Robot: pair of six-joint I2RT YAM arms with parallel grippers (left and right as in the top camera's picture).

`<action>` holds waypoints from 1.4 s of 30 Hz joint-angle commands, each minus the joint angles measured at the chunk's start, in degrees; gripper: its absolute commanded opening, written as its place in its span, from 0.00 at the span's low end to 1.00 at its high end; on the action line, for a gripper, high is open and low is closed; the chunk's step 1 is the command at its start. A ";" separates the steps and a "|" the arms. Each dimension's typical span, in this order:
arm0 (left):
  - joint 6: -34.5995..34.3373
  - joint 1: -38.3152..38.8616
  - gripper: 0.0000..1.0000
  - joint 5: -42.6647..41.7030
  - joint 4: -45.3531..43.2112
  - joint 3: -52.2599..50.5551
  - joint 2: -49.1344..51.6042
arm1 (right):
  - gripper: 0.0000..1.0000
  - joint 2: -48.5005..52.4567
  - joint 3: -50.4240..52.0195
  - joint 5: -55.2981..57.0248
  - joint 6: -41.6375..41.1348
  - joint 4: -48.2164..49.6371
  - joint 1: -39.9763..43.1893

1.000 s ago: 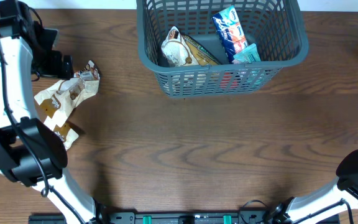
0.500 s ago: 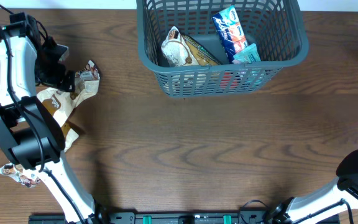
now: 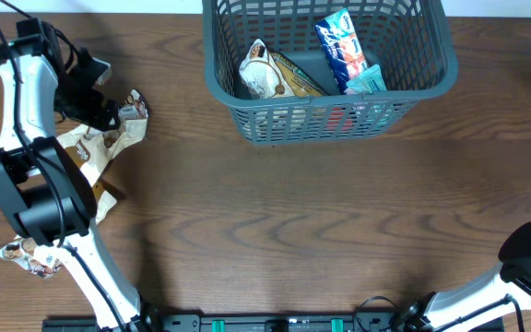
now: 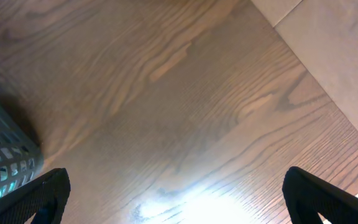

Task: Pack container
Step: 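Grasp the upper cream dried-mushroom packet with the left gripper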

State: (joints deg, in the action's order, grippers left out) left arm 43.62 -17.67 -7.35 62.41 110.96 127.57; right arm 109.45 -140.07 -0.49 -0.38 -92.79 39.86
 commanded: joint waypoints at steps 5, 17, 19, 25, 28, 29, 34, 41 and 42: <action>1.84 -0.17 0.98 -1.18 2.01 -0.28 5.14 | 0.99 0.22 0.17 -0.39 0.90 0.02 0.24; 2.21 -0.15 0.99 -1.20 3.48 -0.66 9.11 | 0.99 0.22 0.17 -0.42 0.87 1.33 0.24; 2.19 -0.15 0.95 -1.20 3.52 -0.87 9.40 | 0.99 0.24 0.17 -0.42 0.87 1.55 0.24; 1.75 -0.15 0.89 -1.22 3.50 -2.23 9.42 | 0.99 0.22 0.17 -0.42 0.90 1.88 0.24; 1.75 -0.15 0.51 -1.22 3.50 -2.82 9.42 | 0.99 0.22 0.17 -0.44 0.87 2.08 0.24; 1.70 -0.15 0.34 -1.22 3.45 -2.91 9.42 | 0.99 0.24 0.17 -0.44 0.87 2.12 0.24; -2.54 -0.15 0.06 -1.20 2.78 -2.95 9.42 | 0.99 0.22 0.17 -0.46 0.87 2.16 0.22; -11.80 -0.15 0.06 -1.20 -1.60 -2.95 9.42 | 0.99 0.22 0.17 -0.44 0.87 2.19 0.24; -13.70 -0.15 0.06 -1.20 -2.71 -2.95 9.40 | 0.99 0.22 0.17 -0.44 0.87 2.19 0.22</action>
State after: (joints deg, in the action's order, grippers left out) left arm 36.88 -17.58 -8.64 62.35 109.34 135.04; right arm 109.45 -140.07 -0.49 -0.34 -90.63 39.86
